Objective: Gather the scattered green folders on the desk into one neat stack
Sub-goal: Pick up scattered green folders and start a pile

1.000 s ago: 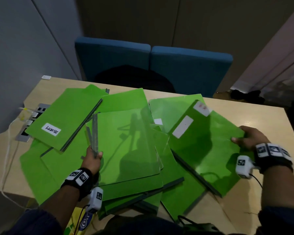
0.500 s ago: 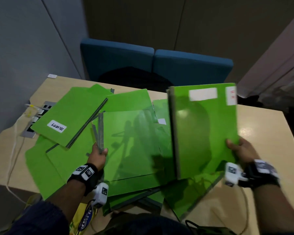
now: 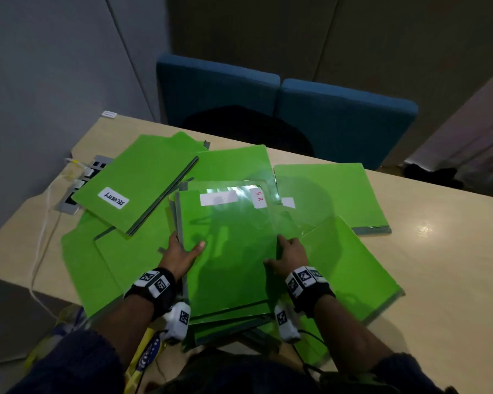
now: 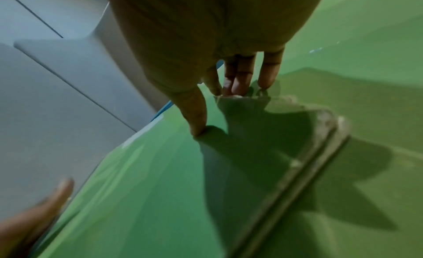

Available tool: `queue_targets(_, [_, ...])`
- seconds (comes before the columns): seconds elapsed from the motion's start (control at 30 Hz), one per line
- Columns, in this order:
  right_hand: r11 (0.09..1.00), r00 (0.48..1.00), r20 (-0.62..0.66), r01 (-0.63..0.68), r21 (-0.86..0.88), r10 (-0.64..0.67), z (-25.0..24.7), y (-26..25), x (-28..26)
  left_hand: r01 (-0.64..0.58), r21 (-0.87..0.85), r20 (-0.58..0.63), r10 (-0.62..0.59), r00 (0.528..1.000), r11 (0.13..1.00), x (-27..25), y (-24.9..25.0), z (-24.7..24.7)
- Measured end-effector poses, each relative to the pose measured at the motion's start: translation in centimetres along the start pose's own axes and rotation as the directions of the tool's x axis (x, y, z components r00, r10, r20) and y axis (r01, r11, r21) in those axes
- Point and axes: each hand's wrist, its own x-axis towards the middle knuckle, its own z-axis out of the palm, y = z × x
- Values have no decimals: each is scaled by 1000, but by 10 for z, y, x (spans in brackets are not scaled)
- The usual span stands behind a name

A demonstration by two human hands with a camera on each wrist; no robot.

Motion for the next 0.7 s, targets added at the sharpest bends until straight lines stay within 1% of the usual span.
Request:
queue_targets(0.03, [1000, 1000, -10, 15, -17, -15, -3, 2, 3, -5, 4, -2, 5, 1000, 1000, -1, -1, 0])
queue_targets(0.1, [999, 996, -78, 42, -35, -45, -19, 13, 11, 7, 25, -3, -7, 1000, 1000, 0, -4, -1])
queue_targets(0.13, [995, 992, -114, 53, -87, -62, -29, 23, 16, 14, 33, -5, -13, 1000, 999, 0, -4, -1])
queue_targets(0.17, [984, 989, -123, 59, -168, -80, -40, 34, 20, 24, 41, -7, -23, 1000, 999, -2, -3, 0])
queue_targets(0.2, [966, 991, -100, 59, -254, -86, -50, 47, 25, 21, 46, -10, -20, 1000, 999, -2, -4, 1])
queue_targets(0.27, [911, 997, 16, 77, -404, -78, -68, 73, 32, 20, 52, -21, -19, 1000, 998, -2, -2, 2])
queue_targets(0.33, [816, 987, 121, 157, -556, -107, -80, 89, 34, 24, 59, -24, -23, 999, 998, -2, -2, 3])
queue_targets(0.4, [718, 977, 161, 213, -662, -141, -87, 97, 35, 25, 66, -22, -23, 999, 998, -2, -2, 3])
queue_targets(0.43, [705, 980, 149, 197, -681, -130, -92, 99, 37, 28, 64, -22, -27, 999, 998, -2, -1, 3])
queue_targets(0.47, [717, 987, 116, 158, -679, -107, -98, 103, 39, 35, 64, -21, -34, 999, 997, -3, 1, 3])
queue_targets(0.53, [784, 999, 9, 41, -620, -45, -111, 115, 46, 53, 79, -28, -51, 998, 995, -2, 3, 4])
queue_targets(0.57, [813, 1000, -22, -7, -582, -7, -117, 123, 49, 65, 84, -31, -63, 998, 994, -3, 4, 4])
queue_targets(0.6, [834, 999, -14, -33, -551, 30, -123, 131, 52, 72, 82, -38, -69, 997, 994, -4, 6, 5])
queue_targets(0.7, [862, 990, 112, -15, -507, 83, -132, 156, 57, 76, 79, -56, -72, 996, 994, -6, 7, 5])
